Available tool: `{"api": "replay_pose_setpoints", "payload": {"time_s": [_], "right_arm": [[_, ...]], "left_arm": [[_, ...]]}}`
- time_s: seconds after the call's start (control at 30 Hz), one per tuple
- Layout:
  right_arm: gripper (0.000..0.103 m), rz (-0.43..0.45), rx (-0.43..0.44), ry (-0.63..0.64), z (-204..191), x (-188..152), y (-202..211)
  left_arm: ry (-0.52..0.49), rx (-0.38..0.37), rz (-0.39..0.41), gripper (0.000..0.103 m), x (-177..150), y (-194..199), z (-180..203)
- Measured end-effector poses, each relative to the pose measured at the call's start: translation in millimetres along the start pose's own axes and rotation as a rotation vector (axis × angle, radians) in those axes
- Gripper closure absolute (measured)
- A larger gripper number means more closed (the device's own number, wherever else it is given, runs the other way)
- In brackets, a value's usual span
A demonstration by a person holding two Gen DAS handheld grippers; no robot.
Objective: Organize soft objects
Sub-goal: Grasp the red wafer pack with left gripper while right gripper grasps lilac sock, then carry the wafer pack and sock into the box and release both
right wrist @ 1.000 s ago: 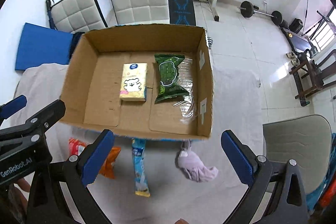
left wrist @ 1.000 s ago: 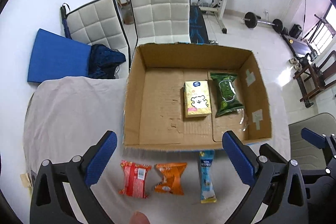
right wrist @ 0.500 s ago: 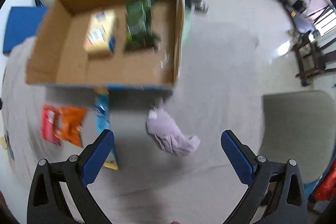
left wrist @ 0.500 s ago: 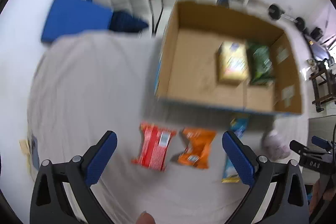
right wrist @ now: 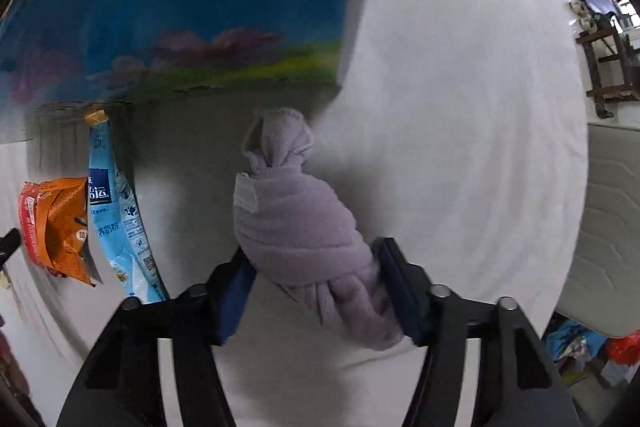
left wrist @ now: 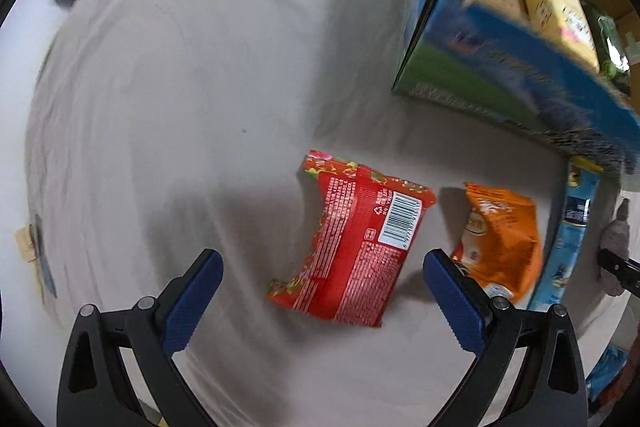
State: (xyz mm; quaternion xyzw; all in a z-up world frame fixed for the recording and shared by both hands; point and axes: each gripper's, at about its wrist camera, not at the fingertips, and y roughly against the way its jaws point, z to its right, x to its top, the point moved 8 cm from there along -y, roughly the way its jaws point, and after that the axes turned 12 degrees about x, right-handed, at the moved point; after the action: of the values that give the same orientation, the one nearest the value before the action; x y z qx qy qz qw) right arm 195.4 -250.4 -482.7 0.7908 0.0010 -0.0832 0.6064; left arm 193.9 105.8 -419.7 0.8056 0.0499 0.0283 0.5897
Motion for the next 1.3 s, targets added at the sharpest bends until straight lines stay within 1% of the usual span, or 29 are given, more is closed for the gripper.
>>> {"api": "replay_pose_setpoints", "payload": {"time_s": [0.07,0.13,0.2,0.23,0.27,0.3,0.37,0.4,0.6,0.73,0.77,0.8,0.93,1.13,1.3], "right_arm": [[0.056,-0.009,0.009,-0.016,1,-3,-2],[0.058,-0.024,0.036,-0.021,0,-9,-5],[0.058,-0.048,0.069,-0.012,-7,-17,-7],[0.058,-0.055,0.072,-0.006,-9,-20,-9],[0.058,-0.057,0.067,-0.001,-10,-23,-10],[0.058,-0.055,0.055,0.004,-10,-25,-12],[0.058,-0.048,0.037,0.006,-10,-26,-16],[0.058,-0.043,0.03,0.005,-11,-27,-18],[0.058,-0.032,0.0,0.014,-18,-27,-28],[0.065,-0.022,-0.004,0.027,-25,-32,-30],[0.067,-0.018,-0.002,0.029,-27,-35,-29],[0.067,-0.015,0.004,0.028,-31,-39,-20],[0.068,0.005,0.035,0.039,-42,-50,-8],[0.069,0.034,0.119,0.055,-64,-73,21],[0.069,0.057,0.164,0.103,-89,-93,49]], "left_arm": [[-0.014,-0.017,-0.02,0.0,-1,-9,6],[-0.025,-0.024,-0.034,0.001,-3,-16,11],[-0.043,-0.035,-0.044,0.007,-6,-21,18],[-0.046,-0.034,-0.047,0.021,-9,-24,20],[-0.051,-0.038,-0.056,0.037,-12,-26,23],[-0.057,-0.05,-0.069,0.04,-16,-28,27],[-0.048,-0.053,-0.048,0.047,-19,-27,30],[-0.049,-0.055,-0.043,0.049,-21,-26,33],[-0.038,-0.042,-0.028,0.052,-35,-21,39],[-0.017,-0.042,-0.014,0.055,-40,-22,29],[-0.012,-0.042,-0.009,0.055,-47,-22,29],[-0.004,-0.044,-0.002,0.055,-53,-18,29],[0.012,-0.059,0.018,0.056,-71,-6,32],[0.011,-0.112,0.052,0.057,-107,32,45],[-0.007,-0.162,0.122,0.057,-122,84,60]]}}
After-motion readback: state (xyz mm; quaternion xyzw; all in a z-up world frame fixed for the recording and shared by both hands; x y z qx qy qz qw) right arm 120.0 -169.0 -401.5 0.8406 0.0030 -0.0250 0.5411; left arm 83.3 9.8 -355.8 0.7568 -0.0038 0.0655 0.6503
